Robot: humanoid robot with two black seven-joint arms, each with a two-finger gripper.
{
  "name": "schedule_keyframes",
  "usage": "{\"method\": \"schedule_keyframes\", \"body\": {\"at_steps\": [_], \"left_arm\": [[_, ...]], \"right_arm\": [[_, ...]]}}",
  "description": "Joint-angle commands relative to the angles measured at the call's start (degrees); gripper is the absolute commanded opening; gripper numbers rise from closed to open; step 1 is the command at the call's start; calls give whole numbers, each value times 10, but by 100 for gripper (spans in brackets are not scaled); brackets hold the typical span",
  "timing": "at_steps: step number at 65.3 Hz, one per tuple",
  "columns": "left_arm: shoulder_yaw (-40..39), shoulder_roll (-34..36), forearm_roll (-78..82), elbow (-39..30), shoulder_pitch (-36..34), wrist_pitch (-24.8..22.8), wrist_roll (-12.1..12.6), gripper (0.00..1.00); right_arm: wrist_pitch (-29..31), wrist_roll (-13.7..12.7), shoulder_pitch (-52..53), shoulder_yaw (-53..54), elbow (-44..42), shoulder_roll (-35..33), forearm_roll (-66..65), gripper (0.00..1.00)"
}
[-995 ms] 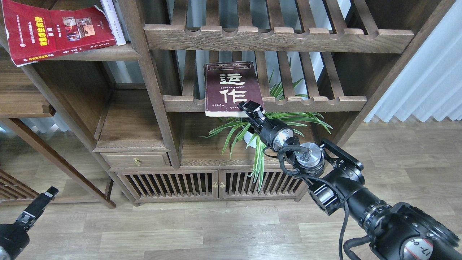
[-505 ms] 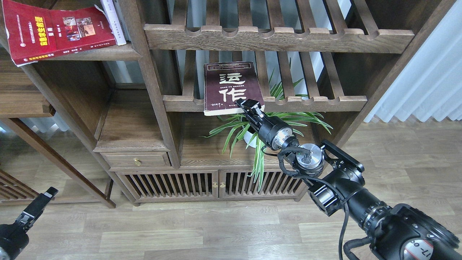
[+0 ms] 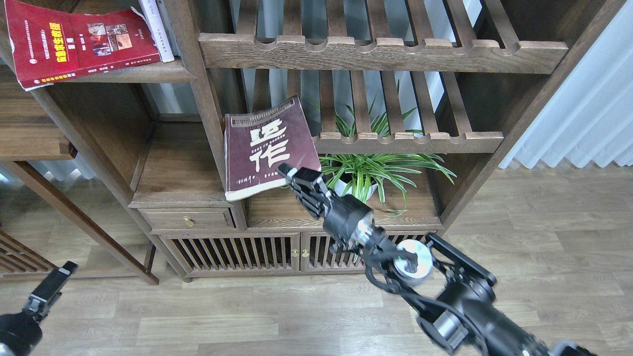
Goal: Organize books on shelf
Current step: 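Pull the maroon book off the shelf and lower it toward the left gripper, then grasp the maroon book with the left gripper from the right gripper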
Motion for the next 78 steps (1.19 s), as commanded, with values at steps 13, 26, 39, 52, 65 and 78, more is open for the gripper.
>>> {"method": "schedule_keyframes", "body": {"at_steps": [13, 26, 39, 52, 65, 78], "left_arm": [[212, -5, -216, -9, -49, 0, -4, 100], [295, -15, -240, -47, -95, 0, -9, 100], [325, -22, -240, -109, -103, 0, -15, 100], [337, -64, -238, -114, -111, 0, -15, 100], [369, -72, -237, -114, -107, 0, -15, 100], [380, -85, -236, -113, -102, 0, -16, 100]], "right_arm": [[107, -76, -104, 22, 6, -74, -7, 3], [163, -107, -152, 50, -31, -77, -26, 3], [171, -159, -176, 47, -65, -59, -28, 3], [171, -177, -184, 48, -104, 3, -65, 3], [171, -178, -200, 50, -106, 50, -84, 4], [171, -178, -214, 50, -106, 67, -94, 4]]}}
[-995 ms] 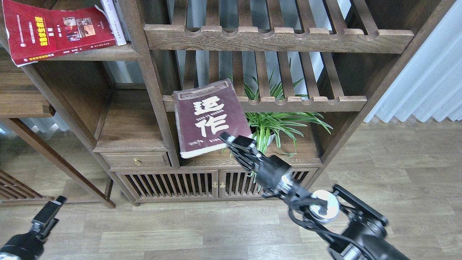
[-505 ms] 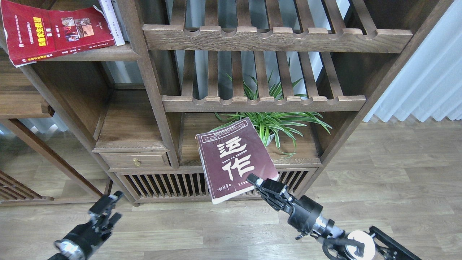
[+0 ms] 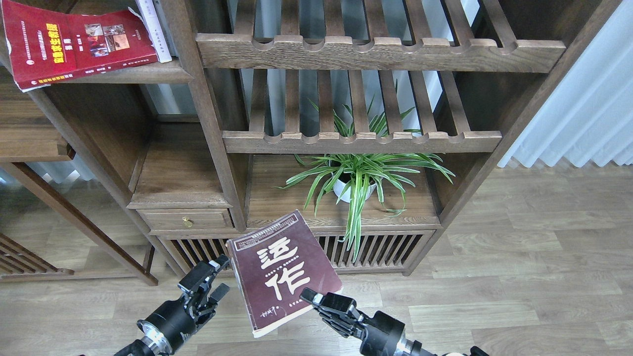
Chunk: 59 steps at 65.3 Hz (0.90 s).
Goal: Organize books on shelf
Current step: 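Grasp the maroon book with the left gripper from the right gripper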
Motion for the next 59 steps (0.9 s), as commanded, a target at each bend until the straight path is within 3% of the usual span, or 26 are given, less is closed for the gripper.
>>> {"method": "schedule_keyframes", "body": {"at_steps": [1, 14, 19, 26, 31, 32, 33, 36, 45, 59], "left_arm": [[8, -10, 1, 1, 3, 0, -1, 100], [16, -18, 3, 3, 4, 0, -2, 98], [16, -20, 3, 4, 5, 0, -4, 93], [16, -21, 3, 4, 7, 0, -24, 70], [16, -28, 4, 10, 6, 0, -45, 44], [16, -31, 4, 11, 5, 0, -49, 31], [16, -31, 4, 12, 4, 0, -49, 25], [16, -31, 4, 12, 3, 0, -49, 18], [16, -27, 18, 13, 4, 0, -49, 8], [24, -24, 26, 13, 5, 0, -50, 7]], "right_arm": [[0, 0, -8, 0, 1, 11, -5, 4], [0, -9, -24, 1, 1, 20, -23, 4], [0, -10, -27, 1, 1, 20, -28, 4], [0, -10, -30, 1, 1, 20, -30, 4], [0, -10, -32, 1, 1, 20, -30, 4], [0, -10, -32, 2, 1, 20, -31, 4], [0, -10, -32, 2, 1, 20, -31, 4], [0, -10, -32, 2, 1, 20, -30, 4], [0, -10, -34, 2, 1, 20, -31, 4], [0, -10, -35, 3, 1, 20, -31, 4]]}}
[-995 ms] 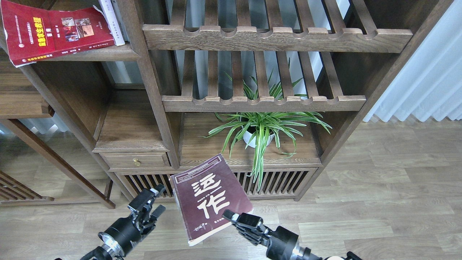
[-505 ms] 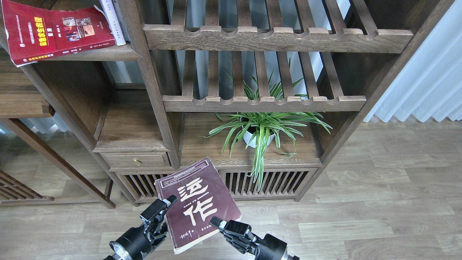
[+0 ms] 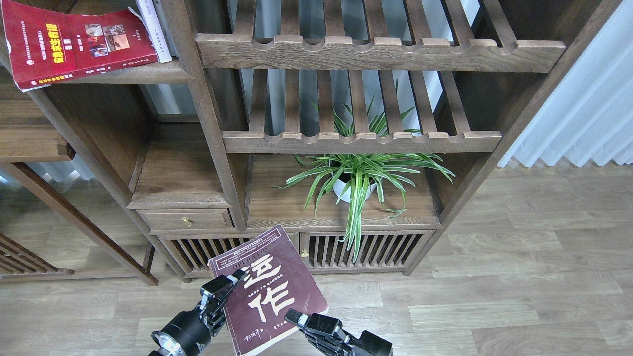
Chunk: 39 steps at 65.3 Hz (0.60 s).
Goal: Organize books on shelf
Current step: 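Grasp the maroon book with the left gripper from the right gripper, then lift the maroon book with the left gripper onto the high shelf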
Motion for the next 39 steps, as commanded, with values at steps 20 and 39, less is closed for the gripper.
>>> {"method": "schedule_keyframes", "body": {"at_steps": [20, 39], "left_arm": [[-46, 78, 20, -25, -8, 0, 6, 4], [-117, 260, 20, -107, -98, 0, -2, 4]], "right_arm": [[0, 8, 10, 1, -2, 0, -17, 72], [0, 8, 18, 0, -8, 0, -55, 96]]}}
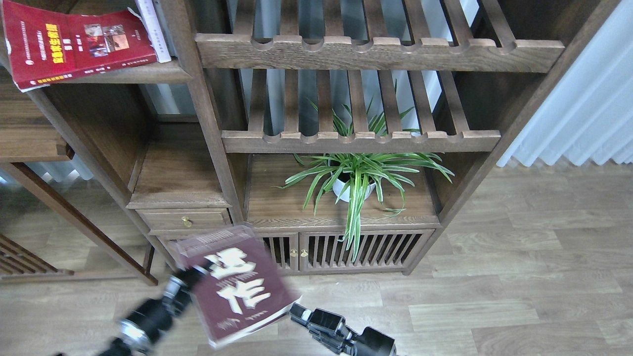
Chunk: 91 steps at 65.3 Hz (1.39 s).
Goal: Organize books on shelf
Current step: 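Lift the maroon book with the left gripper onto the high shelf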
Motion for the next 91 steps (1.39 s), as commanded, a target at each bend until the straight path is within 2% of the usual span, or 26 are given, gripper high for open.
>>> {"method": "schedule_keyframes", "body": {"at_steps": [1, 7, 23, 41, 51, 75, 91], "left_arm": [[-10, 70, -2, -21, -65, 0, -8, 4], [-4, 99, -3, -21, -127, 0, -12, 4], [0, 123, -4, -15, -226, 0, -12, 5], [-34, 172, -5, -9, -245, 0, -6, 5], [-40, 198, -5, 8, -292, 0, -8, 5], [-43, 201, -5, 17, -336, 0, -9, 5], [-44, 194, -3, 44, -395, 0, -6, 6]], "right_arm": [[0, 0, 6, -1, -5, 0, -4, 96], [0, 0, 14, -2, -13, 0, -4, 96], [0, 0, 20, 0, -15, 0, -4, 96], [0, 1, 14, 3, -18, 0, -4, 96], [0, 0, 14, 3, -18, 0, -4, 96], [0, 0, 13, 4, -18, 0, -4, 96], [0, 0, 14, 4, -20, 0, -4, 96]]}}
